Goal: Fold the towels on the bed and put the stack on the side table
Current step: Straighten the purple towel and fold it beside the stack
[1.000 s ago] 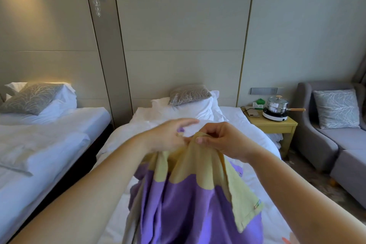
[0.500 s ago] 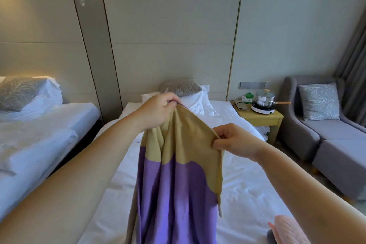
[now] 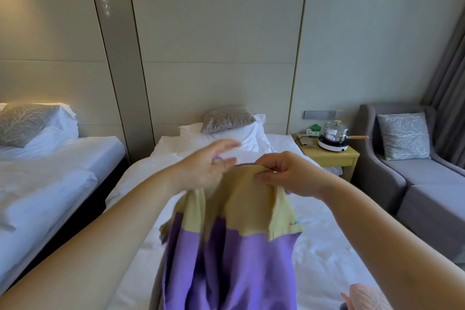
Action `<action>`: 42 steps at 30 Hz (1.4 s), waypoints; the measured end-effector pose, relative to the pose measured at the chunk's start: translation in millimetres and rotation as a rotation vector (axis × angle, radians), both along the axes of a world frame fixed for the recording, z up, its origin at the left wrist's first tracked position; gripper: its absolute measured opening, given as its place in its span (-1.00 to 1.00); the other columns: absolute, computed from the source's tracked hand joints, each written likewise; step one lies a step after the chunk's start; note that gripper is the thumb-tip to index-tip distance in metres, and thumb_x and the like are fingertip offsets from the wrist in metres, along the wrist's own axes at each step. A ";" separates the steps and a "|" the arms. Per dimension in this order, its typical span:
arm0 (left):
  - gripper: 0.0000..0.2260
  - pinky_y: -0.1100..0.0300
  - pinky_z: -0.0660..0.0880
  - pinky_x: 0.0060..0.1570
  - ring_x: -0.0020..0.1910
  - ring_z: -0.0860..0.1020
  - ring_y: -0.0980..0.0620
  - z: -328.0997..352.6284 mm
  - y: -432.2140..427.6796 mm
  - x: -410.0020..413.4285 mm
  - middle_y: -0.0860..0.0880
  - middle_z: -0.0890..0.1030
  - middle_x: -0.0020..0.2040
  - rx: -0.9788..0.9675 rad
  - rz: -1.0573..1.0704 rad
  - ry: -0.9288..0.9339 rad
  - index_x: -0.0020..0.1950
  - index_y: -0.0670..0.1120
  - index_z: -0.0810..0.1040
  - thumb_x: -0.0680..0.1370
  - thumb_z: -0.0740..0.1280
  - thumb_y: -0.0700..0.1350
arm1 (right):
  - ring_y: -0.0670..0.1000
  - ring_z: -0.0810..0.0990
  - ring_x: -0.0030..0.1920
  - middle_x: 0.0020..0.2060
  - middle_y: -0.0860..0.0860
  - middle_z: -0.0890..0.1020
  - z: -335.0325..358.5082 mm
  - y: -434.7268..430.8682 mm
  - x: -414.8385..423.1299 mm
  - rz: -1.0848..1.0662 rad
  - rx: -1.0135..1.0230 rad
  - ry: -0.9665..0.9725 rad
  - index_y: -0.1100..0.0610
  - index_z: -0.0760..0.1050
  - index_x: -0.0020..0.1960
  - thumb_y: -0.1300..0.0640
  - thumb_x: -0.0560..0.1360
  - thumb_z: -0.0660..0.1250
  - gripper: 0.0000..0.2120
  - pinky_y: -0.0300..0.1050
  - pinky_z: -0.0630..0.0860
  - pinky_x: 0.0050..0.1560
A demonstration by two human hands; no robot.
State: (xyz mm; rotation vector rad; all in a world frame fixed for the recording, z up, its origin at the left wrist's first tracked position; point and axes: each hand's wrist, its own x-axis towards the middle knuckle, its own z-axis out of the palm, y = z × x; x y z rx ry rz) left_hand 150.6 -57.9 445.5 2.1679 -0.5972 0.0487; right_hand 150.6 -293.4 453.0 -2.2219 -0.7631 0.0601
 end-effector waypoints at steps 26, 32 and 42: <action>-0.86 0.37 0.42 -0.03 -0.06 0.56 0.18 3.7 16.6 -4.2 0.10 0.64 -0.04 0.123 0.042 0.115 -0.27 0.06 0.57 0.44 0.48 -0.12 | -0.04 0.57 -0.26 -0.22 -0.04 0.64 -6.1 -41.5 13.4 -0.217 -0.062 -0.104 0.05 0.63 -0.25 0.02 0.34 0.53 -0.87 -0.23 0.47 -0.24; -0.84 0.48 0.35 -0.39 -0.29 0.51 0.26 -2.2 19.1 -1.5 0.01 0.65 -0.11 0.104 0.194 0.030 -0.32 -0.04 0.47 0.39 0.39 -0.23 | -0.19 0.37 -0.46 -0.43 -0.06 0.48 -0.3 -25.5 11.0 -0.277 0.036 -0.207 0.14 0.49 -0.28 0.02 0.36 0.53 -0.72 -0.35 0.32 -0.44; -0.89 0.25 0.31 -0.38 -0.29 0.46 0.17 -13.1 27.1 13.3 0.06 0.55 -0.15 0.188 0.405 -0.016 -0.18 -0.03 0.46 0.47 0.37 -0.06 | -0.23 0.50 -0.33 -0.26 -0.04 0.61 6.3 -17.1 6.3 -0.164 0.115 -0.113 0.07 0.55 -0.16 0.21 0.43 0.45 -0.90 -0.37 0.43 -0.28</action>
